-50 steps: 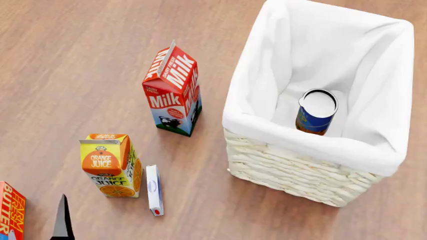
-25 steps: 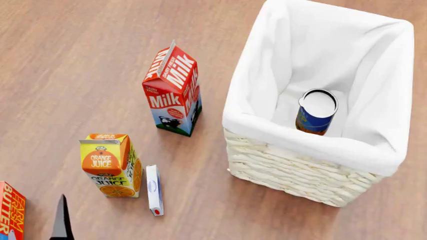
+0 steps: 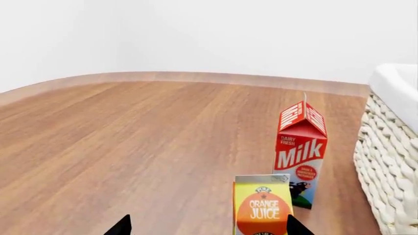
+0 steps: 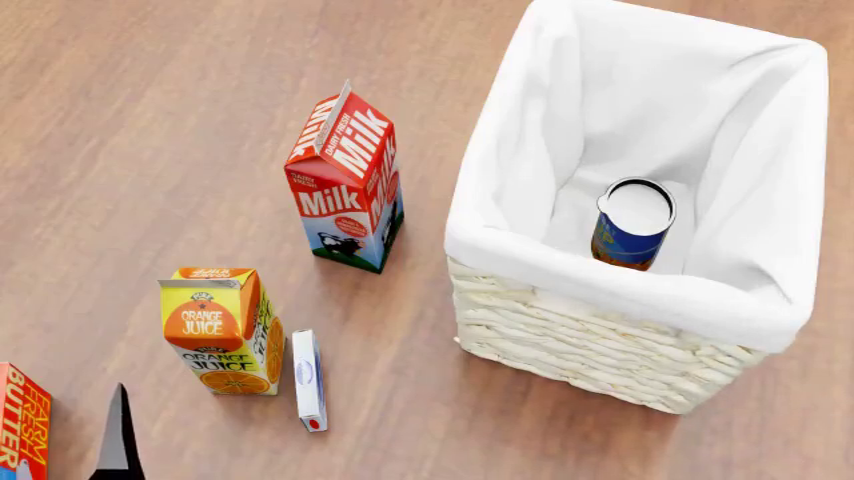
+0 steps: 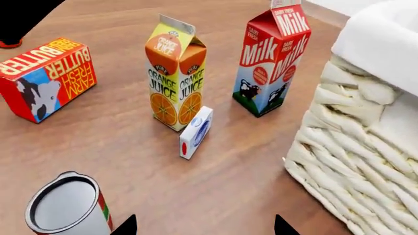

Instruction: Pick up the alphabet soup and the tomato sauce, and put them in the basket.

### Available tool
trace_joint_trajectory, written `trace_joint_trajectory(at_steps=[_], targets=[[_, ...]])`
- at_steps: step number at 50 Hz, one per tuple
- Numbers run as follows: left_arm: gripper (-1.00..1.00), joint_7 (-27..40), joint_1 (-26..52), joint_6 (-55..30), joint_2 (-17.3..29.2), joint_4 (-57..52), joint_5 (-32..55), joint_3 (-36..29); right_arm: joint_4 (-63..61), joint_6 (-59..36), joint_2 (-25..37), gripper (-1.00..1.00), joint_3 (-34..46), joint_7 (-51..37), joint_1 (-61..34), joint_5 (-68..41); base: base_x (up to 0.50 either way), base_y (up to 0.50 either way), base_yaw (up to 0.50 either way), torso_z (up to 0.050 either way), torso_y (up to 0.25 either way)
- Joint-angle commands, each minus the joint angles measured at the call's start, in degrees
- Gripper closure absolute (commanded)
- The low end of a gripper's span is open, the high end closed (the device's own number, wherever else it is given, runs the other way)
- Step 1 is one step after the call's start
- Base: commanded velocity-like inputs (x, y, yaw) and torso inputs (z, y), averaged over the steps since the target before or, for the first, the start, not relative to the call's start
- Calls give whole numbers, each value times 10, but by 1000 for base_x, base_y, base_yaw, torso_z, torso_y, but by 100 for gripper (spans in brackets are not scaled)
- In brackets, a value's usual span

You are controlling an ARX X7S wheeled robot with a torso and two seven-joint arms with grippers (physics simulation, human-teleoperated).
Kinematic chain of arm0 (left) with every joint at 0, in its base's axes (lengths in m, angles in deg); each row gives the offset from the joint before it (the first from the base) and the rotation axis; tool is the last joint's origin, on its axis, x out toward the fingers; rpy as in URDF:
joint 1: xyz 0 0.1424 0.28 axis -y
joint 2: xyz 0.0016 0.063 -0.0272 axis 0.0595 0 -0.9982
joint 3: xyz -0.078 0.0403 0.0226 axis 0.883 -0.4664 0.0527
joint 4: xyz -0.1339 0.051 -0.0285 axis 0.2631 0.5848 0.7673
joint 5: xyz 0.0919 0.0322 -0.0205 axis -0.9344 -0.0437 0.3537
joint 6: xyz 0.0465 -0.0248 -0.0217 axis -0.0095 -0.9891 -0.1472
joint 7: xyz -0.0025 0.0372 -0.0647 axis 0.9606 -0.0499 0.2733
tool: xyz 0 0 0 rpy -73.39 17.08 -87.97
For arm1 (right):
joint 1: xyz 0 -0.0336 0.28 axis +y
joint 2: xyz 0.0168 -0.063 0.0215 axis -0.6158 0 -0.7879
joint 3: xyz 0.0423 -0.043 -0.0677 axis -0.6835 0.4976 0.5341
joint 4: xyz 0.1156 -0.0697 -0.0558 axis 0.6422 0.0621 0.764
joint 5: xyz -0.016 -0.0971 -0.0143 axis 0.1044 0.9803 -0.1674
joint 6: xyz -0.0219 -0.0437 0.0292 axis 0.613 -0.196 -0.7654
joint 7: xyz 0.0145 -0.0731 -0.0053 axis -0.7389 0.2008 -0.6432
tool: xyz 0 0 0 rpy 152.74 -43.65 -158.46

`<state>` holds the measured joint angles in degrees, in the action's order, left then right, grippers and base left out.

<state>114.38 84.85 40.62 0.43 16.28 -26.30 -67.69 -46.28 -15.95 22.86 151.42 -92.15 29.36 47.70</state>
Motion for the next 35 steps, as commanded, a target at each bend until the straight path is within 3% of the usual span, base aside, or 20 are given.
trace_joint_trajectory(at_steps=[1, 35], targets=[[-100, -33, 0, 5, -14, 5, 19, 16, -8, -34, -46, -100, 6, 32, -21, 23, 0, 0, 0, 0, 0], [-100, -39, -6, 36, -17, 30, 9, 10, -21, -64, -86, -100, 33, 59, -41, 46, 0, 0, 0, 0, 0]])
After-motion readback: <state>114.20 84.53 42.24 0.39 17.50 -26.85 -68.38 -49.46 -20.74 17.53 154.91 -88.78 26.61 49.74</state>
